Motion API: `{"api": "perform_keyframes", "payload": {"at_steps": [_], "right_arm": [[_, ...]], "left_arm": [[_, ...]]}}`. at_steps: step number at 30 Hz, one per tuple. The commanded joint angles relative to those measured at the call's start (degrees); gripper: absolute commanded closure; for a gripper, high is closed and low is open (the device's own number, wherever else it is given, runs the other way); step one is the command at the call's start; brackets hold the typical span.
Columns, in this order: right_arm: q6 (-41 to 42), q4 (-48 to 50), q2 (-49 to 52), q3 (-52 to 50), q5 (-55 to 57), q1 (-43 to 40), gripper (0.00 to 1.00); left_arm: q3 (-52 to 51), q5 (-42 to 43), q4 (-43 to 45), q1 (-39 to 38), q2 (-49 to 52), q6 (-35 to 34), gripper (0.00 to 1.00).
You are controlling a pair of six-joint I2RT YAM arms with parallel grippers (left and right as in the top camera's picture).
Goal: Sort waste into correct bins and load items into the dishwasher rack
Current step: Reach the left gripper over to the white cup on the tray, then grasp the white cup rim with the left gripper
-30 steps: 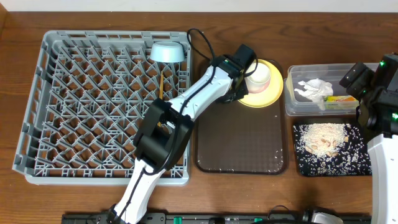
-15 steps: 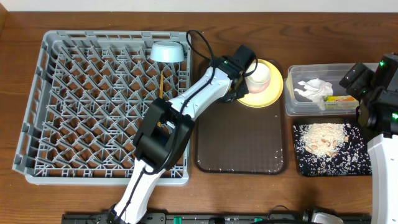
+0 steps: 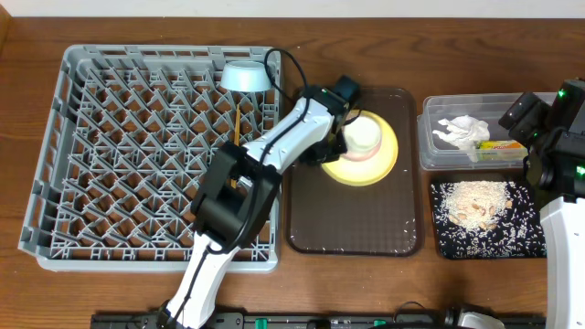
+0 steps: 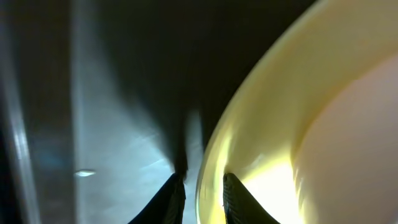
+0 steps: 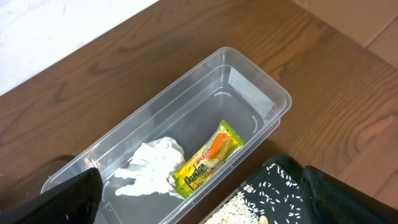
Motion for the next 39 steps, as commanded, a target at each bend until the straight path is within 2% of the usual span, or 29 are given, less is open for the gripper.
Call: {"api": "perform_keyframes", "payload": {"at_steps": [1,6,13,16,18,22,25,37,39], "right_arm": [[-0.2,-0.07,-0.35,0.42,0.17,-0.26,0.01],[-0.2,-0.07,-0.35,0.42,0.17,-0.26,0.01],[-0.2,-0.07,-0.35,0.42,0.17,-0.26,0.01],[-0.2,-0.07,-0.35,0.42,0.17,-0.26,0.01],[-0.2,-0.07,-0.35,0.42,0.17,-0.26,0.01],[-0.2,-0.07,-0.35,0.42,0.17,-0.26,0.01],[-0.2,-0.07,-0.35,0.42,0.17,-0.26,0.01],[-0.2,-0.07,-0.35,0.42,0.17,-0.26,0.01],[-0.2,-0.07,-0.35,0.42,0.17,-0.26,0.01]], "left_arm": [[-0.68,-1.55,-2.43,0.33,-2.91,5.79,0.7],[-0.68,-2.25,-3.67,0.35,-5.62,7.74,0.6],[-0.35,-5.01,-3.39,0.7,-13.64,8.22,0.54],[-0.35,-4.5,-1.22,0.24,-17.7,10.86,0.52],[-0.35,-2.73,1.73,-0.55,-20.0,13.6,0.56],[-0.35,0.94,8.74,-2.8,-21.33,16.81,0.76],[-0.37,0.85,12.37,-5.16,-20.55,18.47,0.86],[-0.37,-8.85,15.21,-12.59,-14.58,21.03,0.83],[-0.37,-9.29,15.72,-12.68,-13.73,21.9,0.78]]}}
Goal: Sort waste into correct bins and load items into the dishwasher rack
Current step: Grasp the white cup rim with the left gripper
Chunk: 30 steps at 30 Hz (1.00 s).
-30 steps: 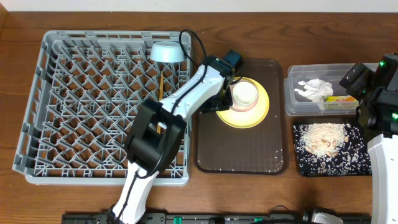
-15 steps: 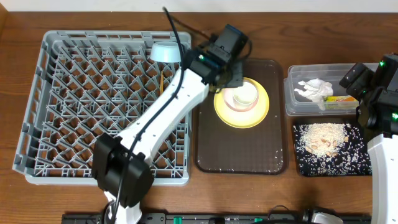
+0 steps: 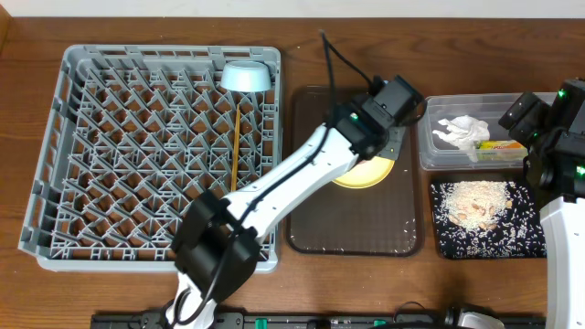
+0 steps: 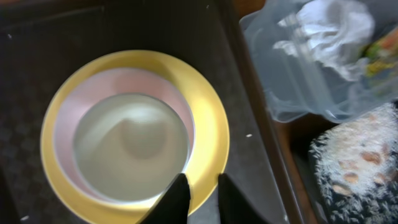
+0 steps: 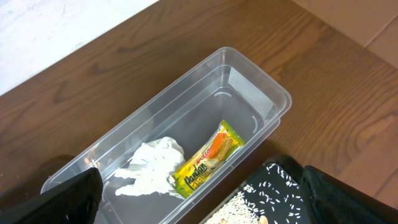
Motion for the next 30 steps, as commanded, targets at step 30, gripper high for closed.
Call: {"api": "perform_keyframes", "payload": {"at_steps": [30], "right_arm": [[-0.2,-0.07,-0.35,0.42,0.17,-0.26,0.01]], "left_arm": [[-0.52,-6.4,2.1,-0.52,7.56,3.91,0.79]]}}
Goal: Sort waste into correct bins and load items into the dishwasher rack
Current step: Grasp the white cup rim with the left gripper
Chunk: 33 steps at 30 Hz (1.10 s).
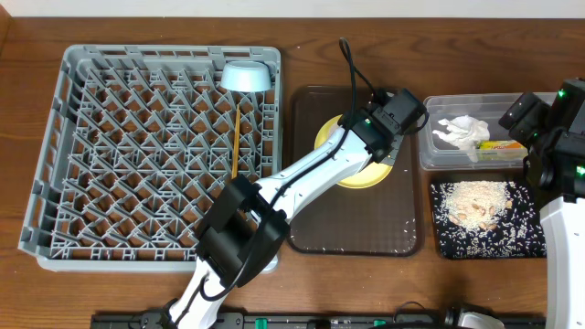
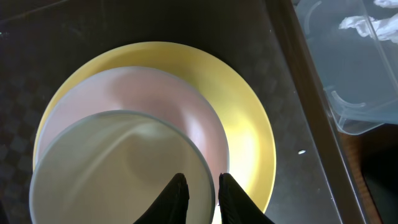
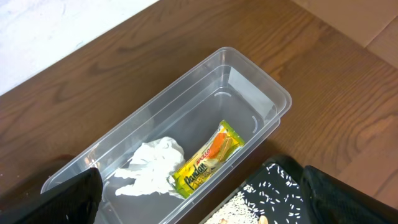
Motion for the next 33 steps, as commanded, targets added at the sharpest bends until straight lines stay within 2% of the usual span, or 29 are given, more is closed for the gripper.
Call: {"api": "perform_keyframes", "payload": {"at_steps": [1,19,22,33], "right_arm": [[-0.2,-0.07,-0.35,0.42,0.17,-0.26,0.01],[-0.2,-0.07,-0.35,0.42,0.17,-0.26,0.01],[-0.2,-0.07,-0.35,0.42,0.17,-0.26,0.01],[-0.2,-0.07,-0.35,0.42,0.17,-0.26,0.01]], "left_arm": [[-0.48,-0.98,-0.63,-0.07,0.57,0.98,0.79],[-0.76,-0.96,-2.4,-0.07,0.57,0.98,0.8],[-0.76,-0.96,-2.78,-0.07,0.57,0.98,0.85],[-0.09,-1.2,-2.91,0.28,0.09,1.07,0.92]]}}
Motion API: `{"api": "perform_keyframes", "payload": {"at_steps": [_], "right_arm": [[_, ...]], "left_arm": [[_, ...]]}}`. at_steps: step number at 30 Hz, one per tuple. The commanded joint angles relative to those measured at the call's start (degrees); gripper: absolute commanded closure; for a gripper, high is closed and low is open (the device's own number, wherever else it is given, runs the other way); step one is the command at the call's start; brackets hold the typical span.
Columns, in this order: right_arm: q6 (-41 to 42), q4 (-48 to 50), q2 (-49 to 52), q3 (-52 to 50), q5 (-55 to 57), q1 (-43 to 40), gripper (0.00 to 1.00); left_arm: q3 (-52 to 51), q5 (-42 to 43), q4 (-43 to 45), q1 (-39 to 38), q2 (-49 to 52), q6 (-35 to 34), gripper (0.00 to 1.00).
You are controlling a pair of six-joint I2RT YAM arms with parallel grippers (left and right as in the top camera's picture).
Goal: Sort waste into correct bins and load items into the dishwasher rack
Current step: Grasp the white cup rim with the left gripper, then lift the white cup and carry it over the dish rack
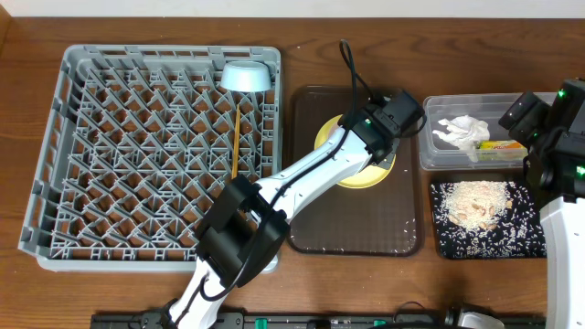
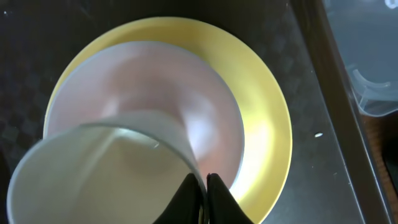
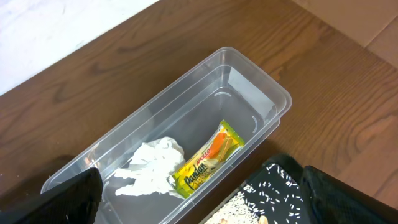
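Observation:
On the brown tray (image 1: 356,228) lies a yellow plate (image 2: 267,124) with a pink bowl (image 2: 186,87) in it. A pale cup (image 2: 93,174) stands in the bowl, leaning a little. My left gripper (image 2: 203,177) is shut on the cup's right rim, one finger inside and one outside; in the overhead view the left gripper (image 1: 384,137) covers most of the stack. The right gripper (image 3: 199,180) hangs open and empty above the clear bin (image 3: 261,81). The grey dishwasher rack (image 1: 55,137) is on the left.
The rack holds an upturned pale blue bowl (image 1: 247,76) and a chopstick (image 1: 236,142). The clear bin contains a crumpled tissue (image 3: 152,165) and a yellow wrapper (image 3: 208,158). A black bin with rice (image 1: 475,206) sits in front of it.
The left fingers stood apart astride the cup's rim; now they are shut on it, and the cup looks tipped and closer to the camera. The right arm has not moved.
My left gripper was first low at the plate's left edge, fingers apart. Then it was high over the stack, reaching from the right side, still open. Then lower, astride the cup's rim, and now shut on that rim. The right gripper stayed open over the clear bin throughout.

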Motion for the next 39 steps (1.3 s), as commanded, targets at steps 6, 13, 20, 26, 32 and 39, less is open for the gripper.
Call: {"api": "perform_keyframes", "payload": {"at_steps": [6,13,20,26,32,39], "right_arm": [[-0.2,-0.07,-0.35,0.42,0.17,-0.26,0.01],[-0.2,-0.07,-0.35,0.42,0.17,-0.26,0.01],[-0.2,-0.07,-0.35,0.42,0.17,-0.26,0.01],[-0.2,-0.07,-0.35,0.42,0.17,-0.26,0.01],[-0.2,-0.07,-0.35,0.42,0.17,-0.26,0.01],[-0.2,-0.07,-0.35,0.42,0.17,-0.26,0.01]], "left_arm": [[2.21,-0.22,-0.94,3.43,-5.35,1.4,0.92],[2.21,15.52,-2.23,13.07,-17.29,0.13,0.94],[2.03,42.86,-3.3,30.64,-21.0,-3.02,0.94],[-0.5,59.6,-3.52,40.83,-17.7,-3.1,0.94],[-2.05,75.54,-3.45,45.13,-11.65,-0.74,0.94],[-2.12,78.07,-3.48,45.35,-4.96,0.15,0.94]]}}
